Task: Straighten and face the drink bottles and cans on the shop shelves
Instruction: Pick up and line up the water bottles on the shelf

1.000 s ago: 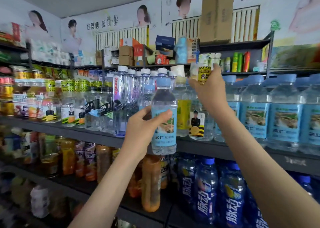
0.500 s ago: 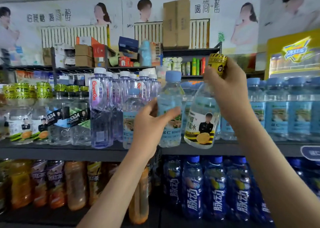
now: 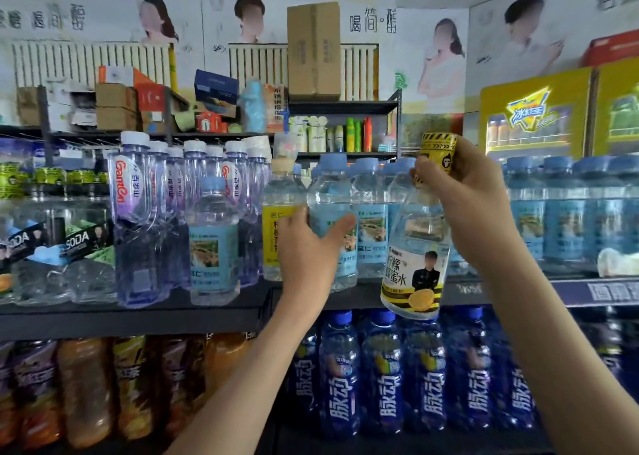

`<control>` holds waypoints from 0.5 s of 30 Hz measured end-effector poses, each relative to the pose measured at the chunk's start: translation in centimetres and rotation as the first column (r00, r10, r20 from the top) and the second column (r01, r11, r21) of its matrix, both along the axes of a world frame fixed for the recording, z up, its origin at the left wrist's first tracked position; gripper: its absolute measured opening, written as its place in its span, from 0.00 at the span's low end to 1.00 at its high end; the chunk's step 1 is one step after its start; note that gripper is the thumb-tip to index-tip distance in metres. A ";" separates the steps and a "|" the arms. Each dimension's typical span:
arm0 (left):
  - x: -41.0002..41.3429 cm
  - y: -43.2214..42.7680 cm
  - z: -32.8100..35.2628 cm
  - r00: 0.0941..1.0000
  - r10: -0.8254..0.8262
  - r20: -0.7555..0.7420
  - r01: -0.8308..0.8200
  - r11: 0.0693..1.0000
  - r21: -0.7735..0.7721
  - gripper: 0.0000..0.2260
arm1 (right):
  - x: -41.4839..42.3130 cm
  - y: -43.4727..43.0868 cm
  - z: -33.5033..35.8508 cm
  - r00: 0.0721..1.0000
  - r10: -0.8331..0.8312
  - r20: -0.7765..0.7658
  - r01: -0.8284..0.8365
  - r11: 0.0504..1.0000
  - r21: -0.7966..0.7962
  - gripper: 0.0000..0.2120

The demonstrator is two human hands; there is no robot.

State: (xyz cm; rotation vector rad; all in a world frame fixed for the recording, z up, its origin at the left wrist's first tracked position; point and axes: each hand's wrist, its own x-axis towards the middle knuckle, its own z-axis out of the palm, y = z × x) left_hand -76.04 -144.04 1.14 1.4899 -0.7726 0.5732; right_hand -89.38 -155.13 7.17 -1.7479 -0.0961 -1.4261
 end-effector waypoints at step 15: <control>-1.1 -1.7 -2.2 0.878 0.413 0.243 -0.470 0.842 0.264 0.38 | 1.4 -0.6 -0.2 0.997 0.079 0.001 -0.079 0.996 -0.045 0.12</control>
